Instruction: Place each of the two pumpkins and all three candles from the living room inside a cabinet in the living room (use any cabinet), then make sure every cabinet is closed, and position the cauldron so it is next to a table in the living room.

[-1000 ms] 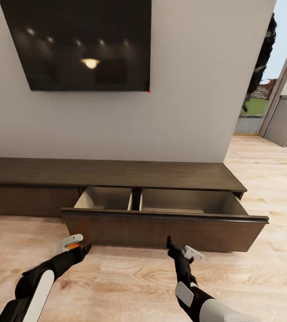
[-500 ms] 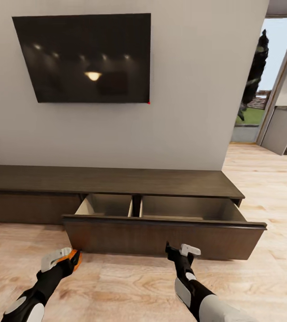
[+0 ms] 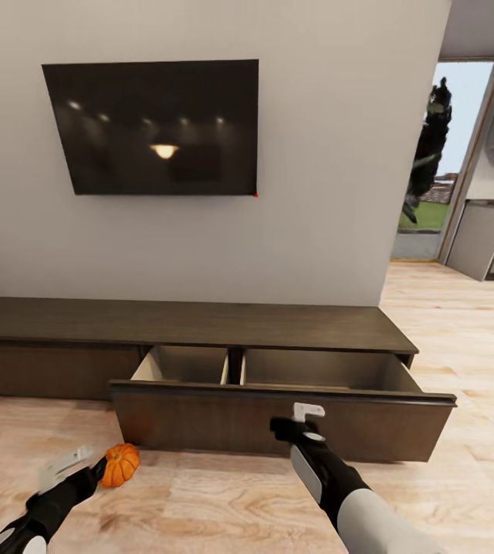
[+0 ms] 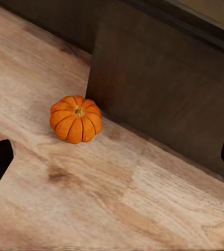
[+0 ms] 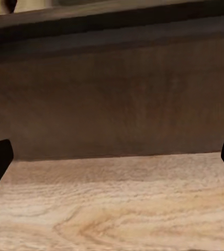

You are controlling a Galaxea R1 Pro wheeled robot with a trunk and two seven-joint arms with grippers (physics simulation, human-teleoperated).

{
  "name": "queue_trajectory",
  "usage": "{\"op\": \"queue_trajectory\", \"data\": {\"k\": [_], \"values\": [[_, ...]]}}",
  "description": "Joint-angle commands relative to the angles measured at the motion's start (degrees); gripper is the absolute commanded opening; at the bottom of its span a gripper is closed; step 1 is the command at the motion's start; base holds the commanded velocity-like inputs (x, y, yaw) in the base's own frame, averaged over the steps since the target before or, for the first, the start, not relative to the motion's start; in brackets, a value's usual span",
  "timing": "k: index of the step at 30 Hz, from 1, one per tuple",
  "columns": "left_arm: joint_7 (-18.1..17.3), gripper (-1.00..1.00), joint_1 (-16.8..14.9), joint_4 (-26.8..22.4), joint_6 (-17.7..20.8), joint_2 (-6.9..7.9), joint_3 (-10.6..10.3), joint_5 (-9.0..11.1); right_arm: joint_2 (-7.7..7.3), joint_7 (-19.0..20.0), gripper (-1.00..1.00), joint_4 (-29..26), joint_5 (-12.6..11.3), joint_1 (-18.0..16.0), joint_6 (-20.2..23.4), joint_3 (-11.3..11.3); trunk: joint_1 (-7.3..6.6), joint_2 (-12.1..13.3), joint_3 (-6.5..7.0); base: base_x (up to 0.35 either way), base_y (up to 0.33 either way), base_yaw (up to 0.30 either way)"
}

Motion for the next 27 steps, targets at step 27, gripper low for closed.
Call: {"op": "queue_trajectory", "data": {"k": [27], "values": [[0.4,1.00,0.0,1.6,0.5,-0.10,0.5,0.6,0.00,5.8,1.00,2.7,-0.8,0.0,-0.1,4.1,-0.06,0.0,-0.74,0.000,0.000,0.168]]}}
